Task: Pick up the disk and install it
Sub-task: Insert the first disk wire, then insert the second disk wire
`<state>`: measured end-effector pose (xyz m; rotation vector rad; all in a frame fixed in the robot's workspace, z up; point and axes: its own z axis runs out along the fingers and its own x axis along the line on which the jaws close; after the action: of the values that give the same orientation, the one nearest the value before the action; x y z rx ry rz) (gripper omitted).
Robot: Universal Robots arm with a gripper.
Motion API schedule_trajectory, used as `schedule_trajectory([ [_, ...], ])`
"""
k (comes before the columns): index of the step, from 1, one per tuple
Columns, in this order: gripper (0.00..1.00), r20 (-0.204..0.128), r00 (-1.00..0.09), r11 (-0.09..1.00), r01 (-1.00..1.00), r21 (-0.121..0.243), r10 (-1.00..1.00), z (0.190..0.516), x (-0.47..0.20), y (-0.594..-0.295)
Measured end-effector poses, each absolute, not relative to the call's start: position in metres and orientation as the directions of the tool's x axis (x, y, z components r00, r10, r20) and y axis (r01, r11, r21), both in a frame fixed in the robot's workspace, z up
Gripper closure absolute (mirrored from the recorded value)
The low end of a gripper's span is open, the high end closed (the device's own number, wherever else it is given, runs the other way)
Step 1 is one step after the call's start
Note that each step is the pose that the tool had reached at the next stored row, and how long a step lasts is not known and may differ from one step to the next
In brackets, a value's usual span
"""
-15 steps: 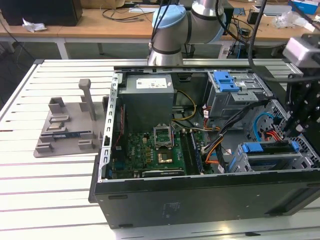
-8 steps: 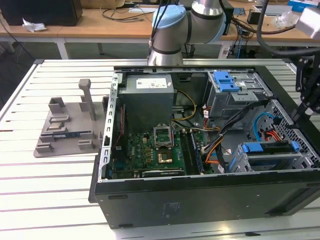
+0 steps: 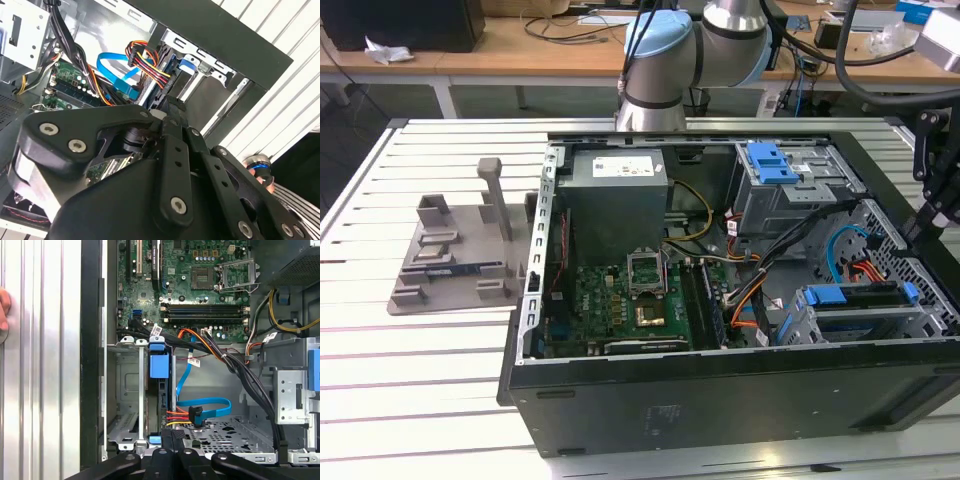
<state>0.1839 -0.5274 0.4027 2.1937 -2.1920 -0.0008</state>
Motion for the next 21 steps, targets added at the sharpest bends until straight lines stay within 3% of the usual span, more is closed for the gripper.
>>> schedule_trajectory([
  [4,0.89,0.028,0.001,0.0,-1.0,0.029,-1.0,0.403,0.184,-0.527],
  [6,0.64,0.028,0.001,0.0,-1.0,0.029,-1.0,0.403,0.184,-0.527],
  [11,0.64,0.034,0.005,-0.005,-1.0,0.029,-0.999,0.387,0.173,-0.503],
  [19,0.64,0.036,0.012,-0.011,-1.0,0.029,-0.999,0.374,0.172,-0.503],
  [20,0.65,0.036,0.012,-0.011,-1.0,0.029,-0.999,0.374,0.172,-0.503],
  [21,0.78,0.036,0.012,-0.011,-1.0,0.029,-0.999,0.374,0.172,-0.503],
])
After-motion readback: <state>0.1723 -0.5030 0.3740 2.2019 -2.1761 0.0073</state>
